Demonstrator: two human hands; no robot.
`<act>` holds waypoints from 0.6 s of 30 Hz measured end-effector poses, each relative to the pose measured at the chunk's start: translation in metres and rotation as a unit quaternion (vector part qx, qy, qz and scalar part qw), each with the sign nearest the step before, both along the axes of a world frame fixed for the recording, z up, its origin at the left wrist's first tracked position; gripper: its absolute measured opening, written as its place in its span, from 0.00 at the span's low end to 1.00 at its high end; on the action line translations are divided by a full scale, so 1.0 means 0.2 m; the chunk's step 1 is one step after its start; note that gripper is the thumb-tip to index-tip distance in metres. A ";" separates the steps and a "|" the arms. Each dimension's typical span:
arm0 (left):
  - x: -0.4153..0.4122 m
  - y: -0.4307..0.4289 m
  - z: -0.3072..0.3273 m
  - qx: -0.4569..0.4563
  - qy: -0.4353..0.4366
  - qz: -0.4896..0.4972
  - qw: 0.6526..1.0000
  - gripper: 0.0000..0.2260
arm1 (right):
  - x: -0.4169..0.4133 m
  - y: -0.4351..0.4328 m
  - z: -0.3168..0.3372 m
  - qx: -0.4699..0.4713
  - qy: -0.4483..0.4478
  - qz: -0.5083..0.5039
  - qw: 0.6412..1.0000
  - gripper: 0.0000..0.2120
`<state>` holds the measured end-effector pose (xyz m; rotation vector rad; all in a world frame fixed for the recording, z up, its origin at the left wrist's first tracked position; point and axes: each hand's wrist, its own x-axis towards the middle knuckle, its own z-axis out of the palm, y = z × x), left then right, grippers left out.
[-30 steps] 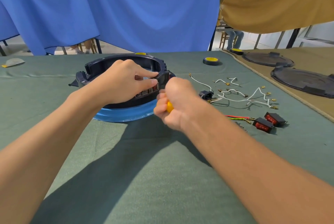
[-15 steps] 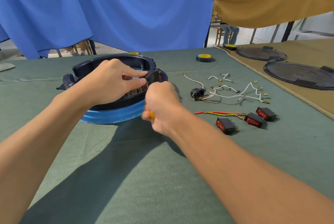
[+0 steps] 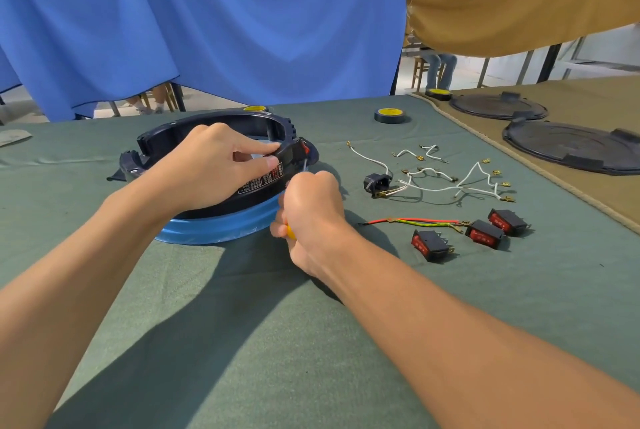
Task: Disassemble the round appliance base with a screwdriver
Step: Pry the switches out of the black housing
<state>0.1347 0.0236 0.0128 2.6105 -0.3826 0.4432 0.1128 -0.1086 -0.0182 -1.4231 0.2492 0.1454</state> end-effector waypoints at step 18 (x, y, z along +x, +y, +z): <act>0.00 0.00 -0.01 0.009 0.005 0.006 1.000 0.12 | 0.02 -0.08 0.11 -0.088 -0.059 0.010 0.994 0.07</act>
